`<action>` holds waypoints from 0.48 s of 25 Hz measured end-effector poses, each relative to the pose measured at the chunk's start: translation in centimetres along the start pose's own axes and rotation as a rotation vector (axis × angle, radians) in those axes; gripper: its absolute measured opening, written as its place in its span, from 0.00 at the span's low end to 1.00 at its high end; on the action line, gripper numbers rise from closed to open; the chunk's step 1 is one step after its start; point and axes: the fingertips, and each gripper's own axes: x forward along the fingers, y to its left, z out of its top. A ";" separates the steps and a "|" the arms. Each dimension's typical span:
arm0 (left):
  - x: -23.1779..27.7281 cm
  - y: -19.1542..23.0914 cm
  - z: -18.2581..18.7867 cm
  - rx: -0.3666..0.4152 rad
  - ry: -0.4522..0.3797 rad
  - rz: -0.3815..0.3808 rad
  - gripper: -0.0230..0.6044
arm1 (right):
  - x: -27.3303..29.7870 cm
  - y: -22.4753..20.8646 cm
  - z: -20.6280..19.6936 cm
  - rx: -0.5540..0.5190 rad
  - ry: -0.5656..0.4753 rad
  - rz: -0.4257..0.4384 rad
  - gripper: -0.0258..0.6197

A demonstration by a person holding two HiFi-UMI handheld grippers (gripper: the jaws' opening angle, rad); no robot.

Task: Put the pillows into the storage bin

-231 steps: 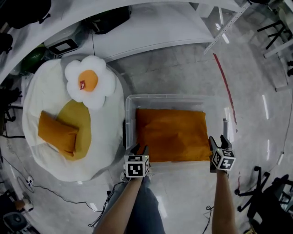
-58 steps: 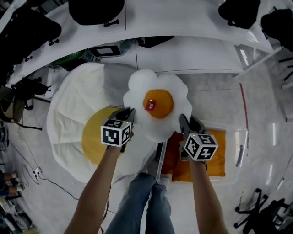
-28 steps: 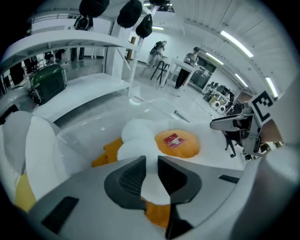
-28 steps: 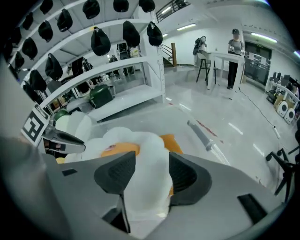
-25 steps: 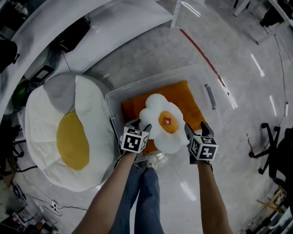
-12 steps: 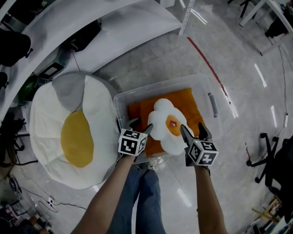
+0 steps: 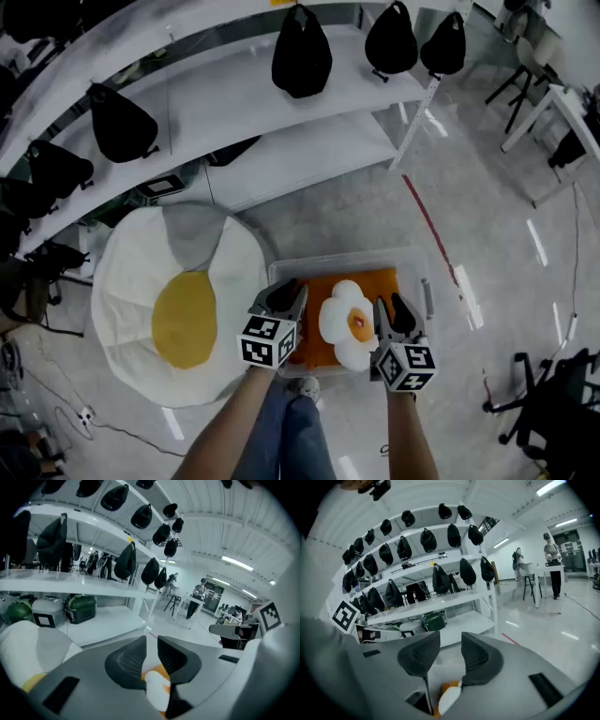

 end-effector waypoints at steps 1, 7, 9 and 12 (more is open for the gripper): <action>-1.4 -0.1 1.8 0.001 -0.026 0.012 0.16 | -0.5 1.3 1.8 -0.002 -0.020 0.015 0.24; -9.9 -1.1 11.8 0.049 -0.163 0.055 0.08 | -4.3 8.2 11.9 -0.036 -0.137 0.096 0.09; -12.7 -1.3 14.3 0.075 -0.204 0.073 0.08 | -5.5 10.0 14.2 -0.046 -0.164 0.117 0.06; -16.7 -1.1 18.2 0.129 -0.272 0.112 0.07 | -6.2 12.4 17.4 -0.071 -0.200 0.150 0.04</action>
